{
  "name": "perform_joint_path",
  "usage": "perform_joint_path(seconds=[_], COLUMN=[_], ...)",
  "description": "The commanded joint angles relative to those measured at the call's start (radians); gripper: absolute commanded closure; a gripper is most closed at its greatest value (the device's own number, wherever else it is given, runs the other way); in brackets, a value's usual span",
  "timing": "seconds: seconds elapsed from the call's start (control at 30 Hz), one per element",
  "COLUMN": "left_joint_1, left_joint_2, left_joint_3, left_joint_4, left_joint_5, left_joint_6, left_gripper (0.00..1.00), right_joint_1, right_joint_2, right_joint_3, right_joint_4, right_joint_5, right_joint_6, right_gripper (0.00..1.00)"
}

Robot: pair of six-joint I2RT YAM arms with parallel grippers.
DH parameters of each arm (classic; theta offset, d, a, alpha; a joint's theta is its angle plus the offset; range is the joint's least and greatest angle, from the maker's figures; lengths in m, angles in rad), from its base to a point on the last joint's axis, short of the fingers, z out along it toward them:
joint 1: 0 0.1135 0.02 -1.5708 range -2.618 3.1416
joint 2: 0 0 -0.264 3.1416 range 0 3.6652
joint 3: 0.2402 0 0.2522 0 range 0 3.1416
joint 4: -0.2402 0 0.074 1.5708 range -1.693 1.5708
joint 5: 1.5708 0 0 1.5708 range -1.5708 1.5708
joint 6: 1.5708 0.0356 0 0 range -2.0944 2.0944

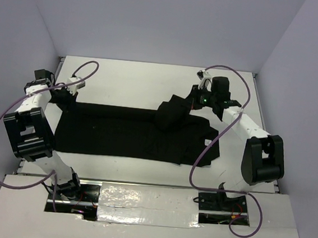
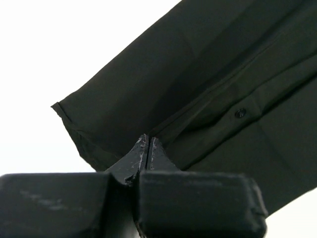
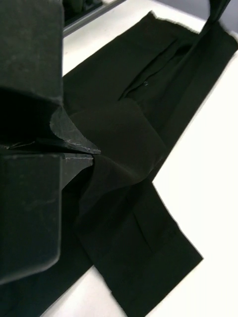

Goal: Fold and stack the long sleeve shirts
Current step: Fold the shirt

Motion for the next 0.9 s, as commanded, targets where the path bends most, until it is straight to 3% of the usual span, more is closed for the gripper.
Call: perform_joint_path(seconds=[0.0,0.07,0.1,0.17,0.23,0.3,0.4,0.47,0.6,0.67,0.77,0.8,0.87], left_joint_1=[0.005,0.004,0.004,0.005,0.004,0.004,0.004,0.005,0.004,0.004,0.004,0.004,0.004], left_joint_2=[-0.079,-0.088,-0.090,-0.090,-0.087,-0.084,-0.076,-0.064,-0.048,-0.045,-0.035,-0.030,-0.021], left_joint_3=[-0.042,-0.074,-0.105,-0.129,-0.146,-0.149,-0.139,-0.128,-0.077,-0.050,0.033,0.079,0.119], left_joint_4=[-0.052,-0.054,-0.049,-0.033,-0.019,-0.016,-0.036,-0.060,-0.112,-0.140,-0.210,-0.233,-0.209], left_joint_5=[0.008,-0.039,-0.053,-0.078,-0.082,-0.082,-0.070,-0.053,-0.014,0.014,0.082,0.108,0.120], left_joint_6=[0.120,0.166,0.175,0.178,0.180,0.180,0.195,0.201,0.203,0.198,0.195,0.189,0.100], left_gripper=[1.00,0.88,0.85,0.88,0.91,0.88,0.76,0.62,0.45,0.18,0.16,0.01,0.01], right_joint_1=[0.023,0.076,0.097,0.152,0.169,0.169,0.166,0.165,0.146,0.096,0.057,0.057,0.059], right_joint_2=[-0.029,-0.015,0.007,0.029,0.031,-0.015,-0.147,-0.219,-0.305,-0.261,-0.088,0.013,0.124], right_joint_3=[0.008,-0.026,-0.034,-0.048,-0.081,-0.106,-0.154,-0.166,-0.122,-0.033,0.133,0.174,0.312], right_joint_4=[-0.066,-0.101,-0.115,-0.173,-0.200,-0.212,-0.204,-0.178,-0.149,-0.177,-0.262,-0.281,-0.324], right_joint_5=[0.018,0.052,0.069,0.103,0.170,0.230,0.328,0.348,0.422,0.436,0.495,0.559,0.603], right_joint_6=[-0.080,-0.082,-0.079,-0.074,-0.038,-0.024,-0.027,-0.027,0.024,0.094,0.157,0.159,0.164], right_gripper=[0.99,0.90,0.79,0.72,0.56,0.43,0.34,0.29,0.08,0.08,0.12,0.14,0.16])
